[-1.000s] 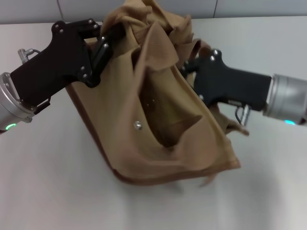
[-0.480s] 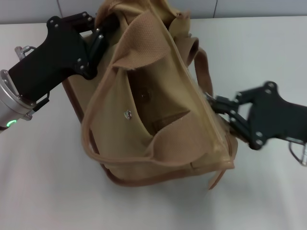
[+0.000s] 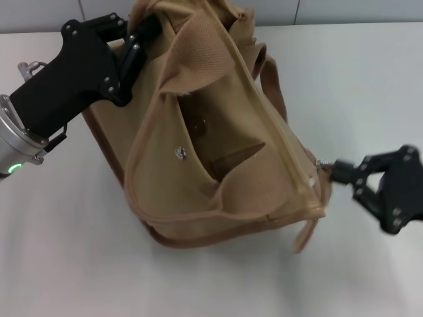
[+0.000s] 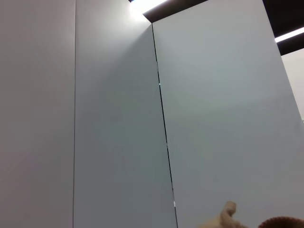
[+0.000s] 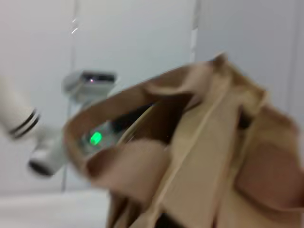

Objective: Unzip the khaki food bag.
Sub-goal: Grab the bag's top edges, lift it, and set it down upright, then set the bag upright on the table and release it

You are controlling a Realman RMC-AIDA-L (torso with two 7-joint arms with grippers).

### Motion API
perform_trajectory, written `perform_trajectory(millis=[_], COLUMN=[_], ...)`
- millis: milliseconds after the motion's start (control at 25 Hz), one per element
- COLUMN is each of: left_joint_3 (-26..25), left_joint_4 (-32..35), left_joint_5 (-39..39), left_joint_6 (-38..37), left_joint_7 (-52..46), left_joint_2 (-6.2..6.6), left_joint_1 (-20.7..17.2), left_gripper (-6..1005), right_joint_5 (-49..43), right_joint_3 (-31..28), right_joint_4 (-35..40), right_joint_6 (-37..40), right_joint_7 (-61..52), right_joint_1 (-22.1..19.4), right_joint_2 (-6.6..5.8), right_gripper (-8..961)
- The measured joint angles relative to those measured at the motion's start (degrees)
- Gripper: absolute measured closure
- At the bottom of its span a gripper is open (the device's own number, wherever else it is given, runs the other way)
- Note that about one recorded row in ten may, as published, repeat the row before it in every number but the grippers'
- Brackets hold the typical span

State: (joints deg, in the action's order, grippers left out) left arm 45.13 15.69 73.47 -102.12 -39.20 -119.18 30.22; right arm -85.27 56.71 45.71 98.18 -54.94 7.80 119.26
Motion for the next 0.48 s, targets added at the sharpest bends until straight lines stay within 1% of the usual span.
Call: perform_trajectory(millis=[40,160,200,240,320,360,400,440,480], left_joint_3=[0.0,0.1,0.0,0.0,0.0,-0.1,0.0,0.0,0.0], left_joint_4=[0.0,0.0,0.0,0.0,0.0,0.0,0.0,0.0,0.0], left_joint_5=[0.0,0.0,0.0,0.0,0.0,0.0,0.0,0.0,0.0], left_joint_6=[0.0,0.0,-0.2,-0.2,-0.4,-0.4,-0.4,-0.4,-0.4], left_joint_7=[0.0,0.0,0.0,0.0,0.0,0.0,0.0,0.0,0.0], left_joint_2=[0.0,0.0,0.0,0.0,0.0,0.0,0.0,0.0,0.0], left_joint_1=[0.0,0.0,-0.1,-0.1,-0.2,-0.2,-0.2,-0.2,-0.2], left_gripper=[903,902,902,901,901,901,900,900,900], right_joint_5=[0.0,0.8,0.5,0.5,-1.1,-2.5,-6.1,-6.1,-8.5], right_joint_3=[0.0,-4.2,-7.1,-7.1,-9.6,-10.6,-12.1,-12.1,-13.0], right_joint_4=[0.0,-1.4,-1.8,-1.8,-1.9,-1.9,-1.8,-1.8,-1.7], right_joint_6=[0.0,1.5,2.4,2.4,2.7,2.7,2.2,2.2,1.7], right_joint_7=[0.0,-2.9,-3.7,-3.7,-4.0,-4.0,-3.9,-3.9,-3.7], right_joint_1=[0.0,0.5,0.5,0.5,0.4,0.4,0.9,0.9,1.4], right_joint_2=[0.0,-0.1,-0.37,-0.37,-0.81,-1.1,-1.47,-1.47,-1.53], right_gripper=[932,930,929,887,804,763,721,695,668])
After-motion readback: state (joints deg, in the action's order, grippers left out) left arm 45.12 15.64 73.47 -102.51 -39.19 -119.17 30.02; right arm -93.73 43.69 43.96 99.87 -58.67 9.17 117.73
